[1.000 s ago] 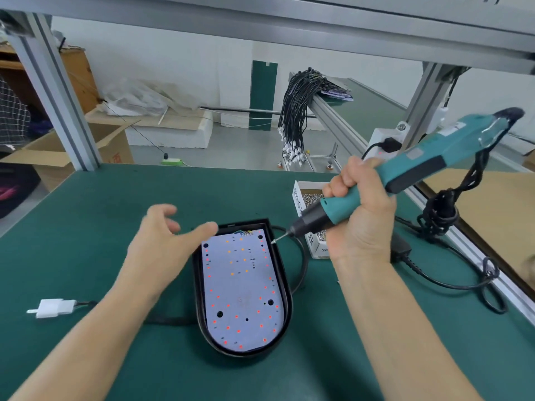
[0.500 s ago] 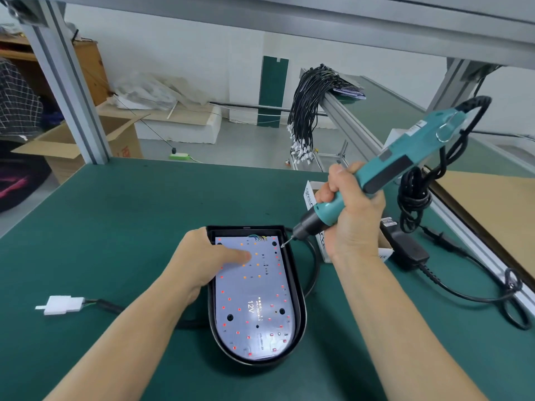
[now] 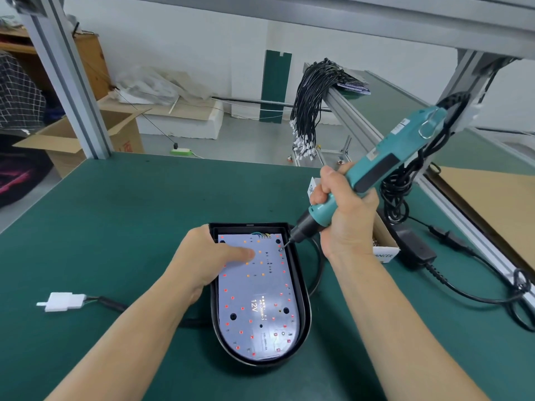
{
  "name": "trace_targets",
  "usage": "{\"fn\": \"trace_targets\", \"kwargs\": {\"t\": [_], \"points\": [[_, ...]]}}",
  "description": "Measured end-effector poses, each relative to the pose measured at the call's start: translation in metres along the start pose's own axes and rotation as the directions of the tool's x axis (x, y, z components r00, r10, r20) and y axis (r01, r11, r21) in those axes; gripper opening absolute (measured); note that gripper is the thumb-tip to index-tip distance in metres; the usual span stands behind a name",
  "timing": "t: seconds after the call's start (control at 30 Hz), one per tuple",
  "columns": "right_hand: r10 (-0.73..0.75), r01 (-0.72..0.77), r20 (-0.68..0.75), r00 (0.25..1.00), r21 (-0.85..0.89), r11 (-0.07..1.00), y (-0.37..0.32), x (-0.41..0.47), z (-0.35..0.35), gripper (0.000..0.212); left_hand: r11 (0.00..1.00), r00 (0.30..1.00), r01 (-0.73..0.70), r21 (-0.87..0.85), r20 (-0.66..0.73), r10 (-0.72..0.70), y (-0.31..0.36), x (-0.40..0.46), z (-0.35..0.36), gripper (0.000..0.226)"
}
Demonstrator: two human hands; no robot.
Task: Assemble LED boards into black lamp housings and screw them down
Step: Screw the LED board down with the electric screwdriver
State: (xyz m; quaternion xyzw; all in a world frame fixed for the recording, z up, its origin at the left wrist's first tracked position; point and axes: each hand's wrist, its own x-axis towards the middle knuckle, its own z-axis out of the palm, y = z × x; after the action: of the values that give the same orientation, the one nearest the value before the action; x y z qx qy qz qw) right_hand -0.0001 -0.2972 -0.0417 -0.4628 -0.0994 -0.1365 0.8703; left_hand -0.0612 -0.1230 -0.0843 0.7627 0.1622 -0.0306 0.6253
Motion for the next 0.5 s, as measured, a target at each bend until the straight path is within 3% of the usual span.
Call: {"fn": "trace_targets", "kwargs": {"t": [0.17, 0.27, 0.4, 0.5], "points": [[0.001, 0.0, 0.048, 0.999, -0.033, 0.999, 0.002, 0.001, 0.0, 0.032, 1.0, 1.0, 0.001, 0.01, -0.011, -0.001, 0.0, 0.002, 0.002, 0.022], [0.031, -0.009, 0.221, 0.975, -0.098, 0.995, -0.001, 0.001, 0.001, 0.03, 1.0, 1.0, 0.003, 0.023, -0.026, -0.003, 0.0, 0.003, 0.003, 0.021], [0.164, -0.135, 0.354, 0.921, -0.105, 0.985, -0.009, 0.003, 0.002, 0.06, 1.0, 1.0, 0.003, 0.011, -0.023, -0.003, 0.0, 0.002, 0.003, 0.022], [0.196, -0.168, 0.357, 0.913, -0.108, 0.98, -0.012, 0.004, -0.003, 0.042, 1.0, 1.0, 0.007, 0.011, -0.024, -0.007, 0.0, 0.001, 0.003, 0.023]]}}
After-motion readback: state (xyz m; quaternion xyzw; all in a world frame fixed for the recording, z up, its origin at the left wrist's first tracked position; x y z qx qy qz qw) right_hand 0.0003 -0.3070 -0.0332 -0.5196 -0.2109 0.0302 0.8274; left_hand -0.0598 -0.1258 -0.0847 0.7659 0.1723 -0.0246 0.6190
